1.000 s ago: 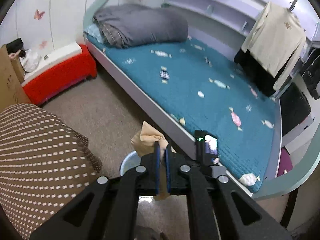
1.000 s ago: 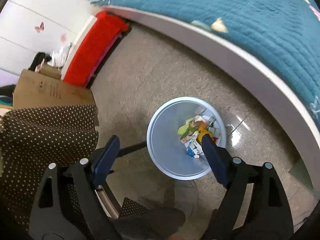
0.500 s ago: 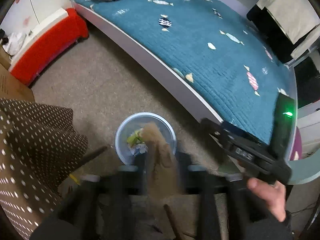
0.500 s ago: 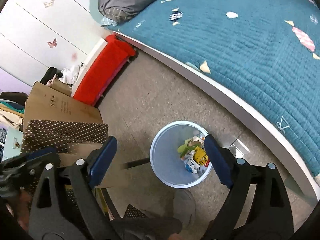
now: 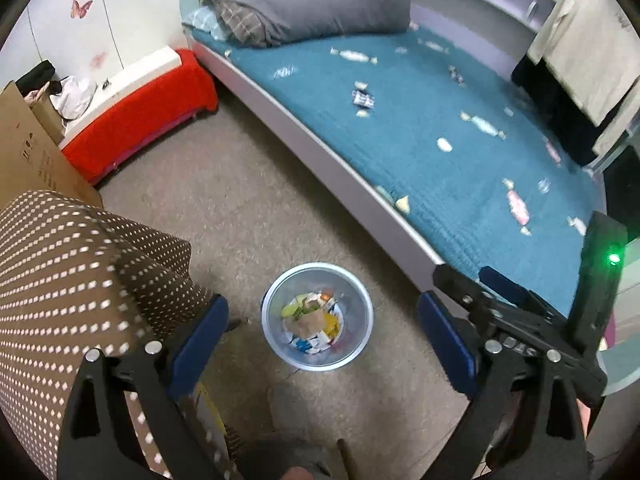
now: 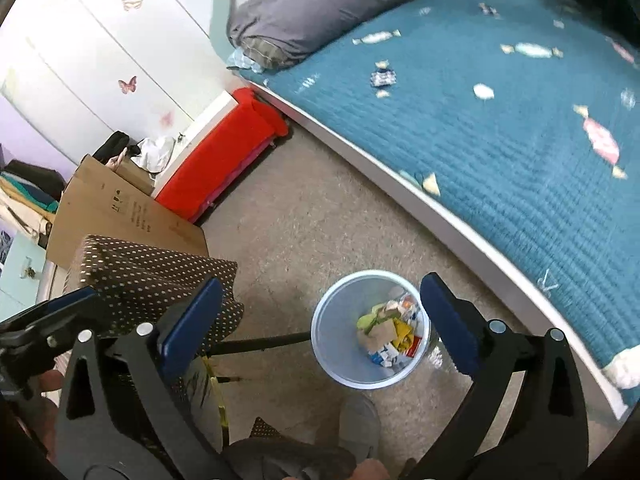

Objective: Collect trash
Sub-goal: 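Move both tools back over the table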

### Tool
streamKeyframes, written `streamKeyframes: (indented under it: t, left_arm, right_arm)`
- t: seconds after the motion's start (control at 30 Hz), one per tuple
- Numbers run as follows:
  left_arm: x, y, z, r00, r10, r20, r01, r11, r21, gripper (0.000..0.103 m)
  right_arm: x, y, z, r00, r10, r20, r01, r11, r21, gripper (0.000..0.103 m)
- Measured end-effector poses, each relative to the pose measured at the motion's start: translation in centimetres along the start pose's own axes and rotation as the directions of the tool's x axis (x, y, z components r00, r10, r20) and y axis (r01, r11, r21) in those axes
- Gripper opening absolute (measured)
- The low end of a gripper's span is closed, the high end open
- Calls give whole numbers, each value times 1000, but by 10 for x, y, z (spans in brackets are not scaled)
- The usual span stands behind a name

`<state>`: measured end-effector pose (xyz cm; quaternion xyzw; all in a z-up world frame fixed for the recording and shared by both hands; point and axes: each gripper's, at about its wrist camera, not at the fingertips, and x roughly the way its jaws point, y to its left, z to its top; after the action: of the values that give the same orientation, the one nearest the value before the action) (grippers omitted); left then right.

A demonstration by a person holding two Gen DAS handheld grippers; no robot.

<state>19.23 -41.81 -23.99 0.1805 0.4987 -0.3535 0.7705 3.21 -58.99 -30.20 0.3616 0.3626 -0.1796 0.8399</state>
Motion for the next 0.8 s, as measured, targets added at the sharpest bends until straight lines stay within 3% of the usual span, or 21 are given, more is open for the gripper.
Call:
streamKeyframes:
  t: [0.13,0.37,0.6,0.8]
  left_arm:
    - [-40,8,-8,995,2,96,-1,1000,-16,94]
    - [-115,43,-39,970,23,242,-7,998,-69,94]
    - [-173,109,-82,940,104,326,-53,986,-161,94]
    - [-217,177,-129,896,235,378,-145,957,-251,94]
  right_arm:
    - [-29,30,7,999,15,45,-12,998,-58,97]
    - [-68,118,7,994,89,70,-69,966,-248,97]
    - [-71,212,-14,988,151,33,-125,906,-404,97]
    - [-47,307,-55,981,187,-46,-183,832,-524,97]
